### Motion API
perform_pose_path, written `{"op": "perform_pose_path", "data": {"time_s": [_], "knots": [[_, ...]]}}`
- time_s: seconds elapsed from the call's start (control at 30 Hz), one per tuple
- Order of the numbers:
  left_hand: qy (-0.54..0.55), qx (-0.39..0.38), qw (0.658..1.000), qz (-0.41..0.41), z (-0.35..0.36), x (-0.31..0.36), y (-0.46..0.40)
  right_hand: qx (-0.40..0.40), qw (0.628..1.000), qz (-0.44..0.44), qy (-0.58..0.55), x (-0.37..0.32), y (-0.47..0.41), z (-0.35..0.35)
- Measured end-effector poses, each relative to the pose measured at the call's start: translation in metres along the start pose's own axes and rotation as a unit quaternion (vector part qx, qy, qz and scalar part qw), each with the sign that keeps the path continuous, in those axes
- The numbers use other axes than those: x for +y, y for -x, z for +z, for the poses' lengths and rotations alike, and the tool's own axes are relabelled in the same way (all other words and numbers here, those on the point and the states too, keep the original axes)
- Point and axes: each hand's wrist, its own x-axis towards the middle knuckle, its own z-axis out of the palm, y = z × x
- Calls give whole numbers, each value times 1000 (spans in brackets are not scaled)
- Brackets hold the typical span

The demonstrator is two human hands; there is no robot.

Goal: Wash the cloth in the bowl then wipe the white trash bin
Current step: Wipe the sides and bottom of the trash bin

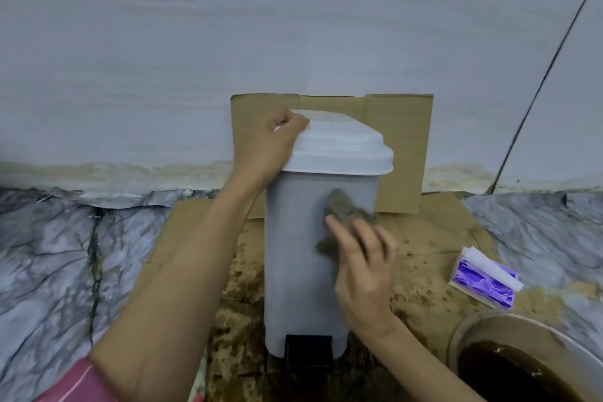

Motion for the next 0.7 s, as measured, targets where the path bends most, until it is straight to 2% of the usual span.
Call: {"op": "perform_pose_path", "data": {"time_s": [0.07,0.1,0.23,0.4,0.47,0.7], "knots": [[9,1,1000,-2,0,-1,2,66,997,40,-12,-4,-26,-8],[15,0,1000,-4,0,-1,2,73,996,44,4,-4,-39,-10],[27,4,1000,10,2,0,4,-5,995,83,57,-16,-61,-6],[28,4,999,18,6,1,6,-71,993,65,66,-37,-66,-1],[21,4,1000,23,4,-2,6,-70,993,74,65,-28,-59,-6],[13,2,1000,5,1,0,7,-29,975,222,-3,-13,-61,-25]]}}
